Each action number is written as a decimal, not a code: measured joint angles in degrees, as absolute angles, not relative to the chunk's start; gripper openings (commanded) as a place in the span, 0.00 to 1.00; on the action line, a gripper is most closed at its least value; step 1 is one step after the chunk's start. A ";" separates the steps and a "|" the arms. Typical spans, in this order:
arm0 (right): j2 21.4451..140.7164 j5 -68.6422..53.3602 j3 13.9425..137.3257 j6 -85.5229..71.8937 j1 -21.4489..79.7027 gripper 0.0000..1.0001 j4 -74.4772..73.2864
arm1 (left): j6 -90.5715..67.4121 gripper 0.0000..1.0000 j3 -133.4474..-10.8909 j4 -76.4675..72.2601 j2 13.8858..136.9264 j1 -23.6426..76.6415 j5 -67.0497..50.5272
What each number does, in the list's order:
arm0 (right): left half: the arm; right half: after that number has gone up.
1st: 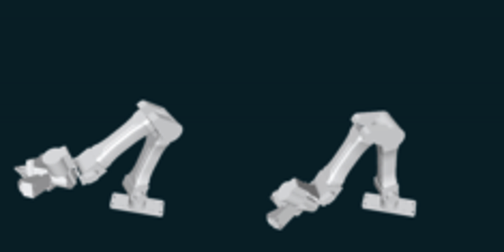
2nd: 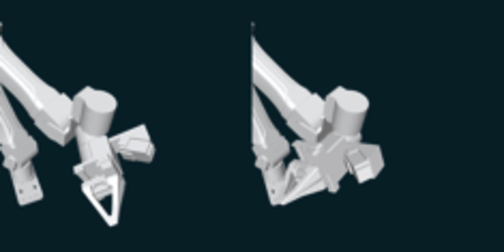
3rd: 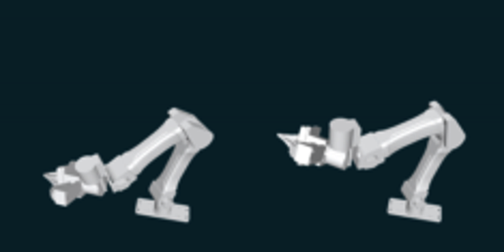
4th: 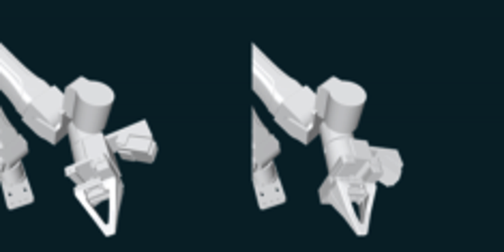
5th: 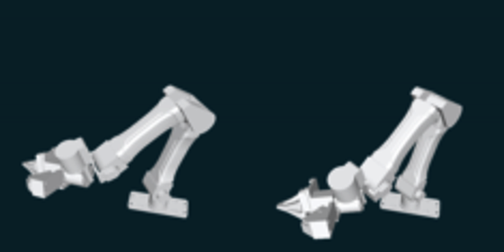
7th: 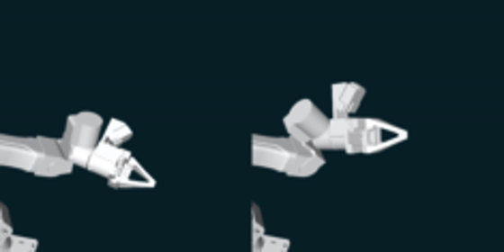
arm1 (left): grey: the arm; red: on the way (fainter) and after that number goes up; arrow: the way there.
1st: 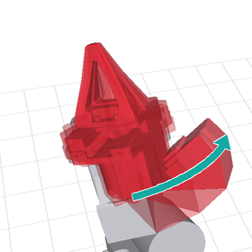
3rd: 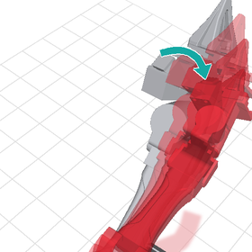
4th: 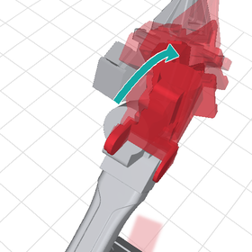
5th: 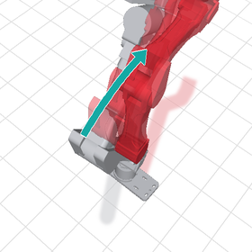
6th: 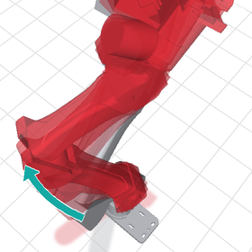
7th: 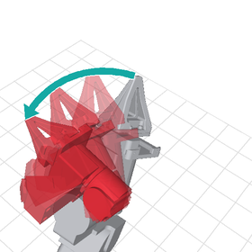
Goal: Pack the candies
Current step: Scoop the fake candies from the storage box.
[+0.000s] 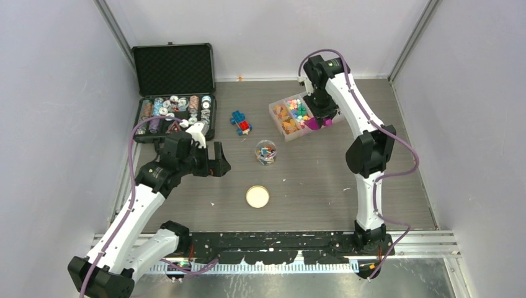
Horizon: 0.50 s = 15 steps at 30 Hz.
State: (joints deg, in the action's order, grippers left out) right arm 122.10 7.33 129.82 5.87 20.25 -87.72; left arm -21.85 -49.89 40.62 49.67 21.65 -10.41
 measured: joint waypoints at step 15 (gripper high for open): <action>130.34 7.44 136.97 5.93 20.25 0.00 -87.05 | -21.91 0.98 -49.87 40.93 48.71 21.76 -8.56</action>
State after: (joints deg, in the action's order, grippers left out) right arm 130.34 7.44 136.97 5.93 20.25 -87.05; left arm -21.91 -49.87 40.93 48.71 21.76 -8.56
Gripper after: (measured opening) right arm 0.331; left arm 0.976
